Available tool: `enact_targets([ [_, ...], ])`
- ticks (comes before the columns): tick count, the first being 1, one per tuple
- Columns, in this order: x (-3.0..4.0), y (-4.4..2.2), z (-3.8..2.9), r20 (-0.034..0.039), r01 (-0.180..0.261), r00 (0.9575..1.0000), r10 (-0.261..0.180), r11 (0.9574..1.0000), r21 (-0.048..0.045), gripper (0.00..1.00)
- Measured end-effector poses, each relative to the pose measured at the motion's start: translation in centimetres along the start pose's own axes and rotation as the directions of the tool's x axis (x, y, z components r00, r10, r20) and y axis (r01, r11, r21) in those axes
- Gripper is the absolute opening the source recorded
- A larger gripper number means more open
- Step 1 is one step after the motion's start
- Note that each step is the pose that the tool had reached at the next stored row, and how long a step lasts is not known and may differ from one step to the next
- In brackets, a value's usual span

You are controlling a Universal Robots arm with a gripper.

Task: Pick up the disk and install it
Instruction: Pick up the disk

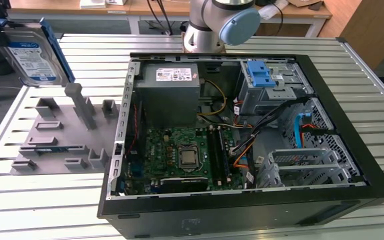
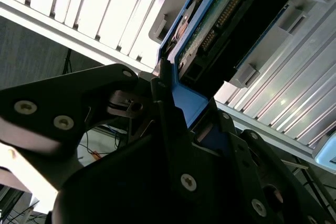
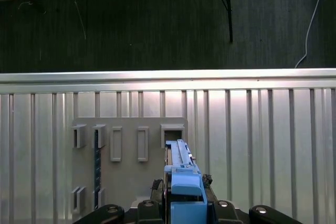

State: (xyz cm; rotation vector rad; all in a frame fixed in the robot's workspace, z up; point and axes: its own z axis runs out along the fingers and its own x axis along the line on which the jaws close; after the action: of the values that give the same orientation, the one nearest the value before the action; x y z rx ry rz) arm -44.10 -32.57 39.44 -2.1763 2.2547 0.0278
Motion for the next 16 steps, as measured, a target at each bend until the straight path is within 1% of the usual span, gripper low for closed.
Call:
enact_targets([
  [16, -0.01, 0.01, -0.7, 0.0001, 0.0, 1.0, 0.0, 1.0, 0.0001, 0.37],
])
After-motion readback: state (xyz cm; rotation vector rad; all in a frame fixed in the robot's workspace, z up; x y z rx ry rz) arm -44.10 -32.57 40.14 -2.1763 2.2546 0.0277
